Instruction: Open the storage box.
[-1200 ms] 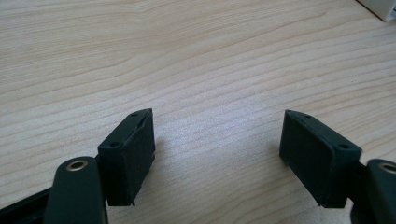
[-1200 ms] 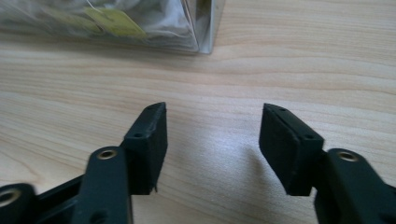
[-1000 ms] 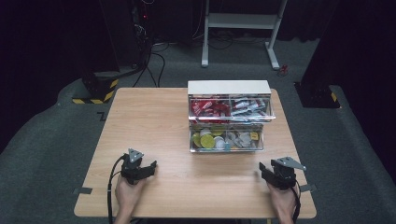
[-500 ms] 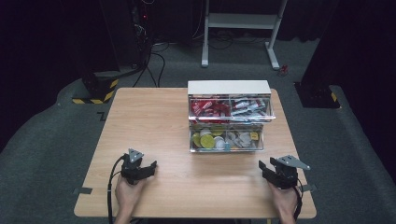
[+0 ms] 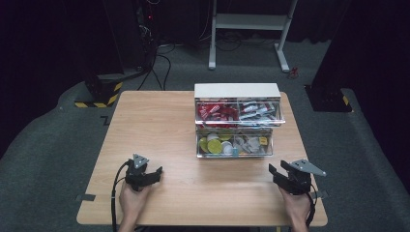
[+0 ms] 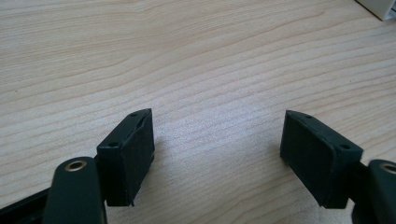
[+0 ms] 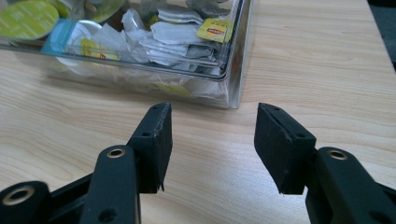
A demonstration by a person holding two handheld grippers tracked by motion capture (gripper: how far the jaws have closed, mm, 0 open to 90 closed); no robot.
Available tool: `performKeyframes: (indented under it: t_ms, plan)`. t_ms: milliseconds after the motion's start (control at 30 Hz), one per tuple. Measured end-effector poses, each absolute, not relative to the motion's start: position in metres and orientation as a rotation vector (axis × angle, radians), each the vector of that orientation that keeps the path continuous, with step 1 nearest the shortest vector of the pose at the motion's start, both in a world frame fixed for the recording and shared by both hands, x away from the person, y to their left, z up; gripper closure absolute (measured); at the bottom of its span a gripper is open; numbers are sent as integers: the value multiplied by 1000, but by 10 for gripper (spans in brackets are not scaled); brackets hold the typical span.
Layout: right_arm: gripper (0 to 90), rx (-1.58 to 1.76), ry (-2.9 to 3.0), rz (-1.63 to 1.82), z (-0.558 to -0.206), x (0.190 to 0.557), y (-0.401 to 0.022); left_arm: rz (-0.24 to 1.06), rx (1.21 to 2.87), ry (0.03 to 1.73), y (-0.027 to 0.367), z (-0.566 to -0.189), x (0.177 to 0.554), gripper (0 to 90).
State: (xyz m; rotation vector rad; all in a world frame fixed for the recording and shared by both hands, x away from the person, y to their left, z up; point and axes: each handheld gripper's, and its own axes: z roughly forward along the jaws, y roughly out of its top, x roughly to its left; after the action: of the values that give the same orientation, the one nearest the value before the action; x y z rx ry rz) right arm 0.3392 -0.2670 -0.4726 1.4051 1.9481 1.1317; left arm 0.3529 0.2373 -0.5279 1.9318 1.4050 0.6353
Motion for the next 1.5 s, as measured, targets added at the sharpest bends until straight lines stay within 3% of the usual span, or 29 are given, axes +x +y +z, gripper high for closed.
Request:
performKeyframes:
  t_ms: [567, 1500]
  plan:
    - [481, 1319, 1948, 1230, -442, 338, -259, 634, 1932, 1403, 237, -528, 353, 262]
    - [531, 1188, 2002, 1342, -379, 372, -235, 628, 1933, 1404, 237, -528, 353, 263]
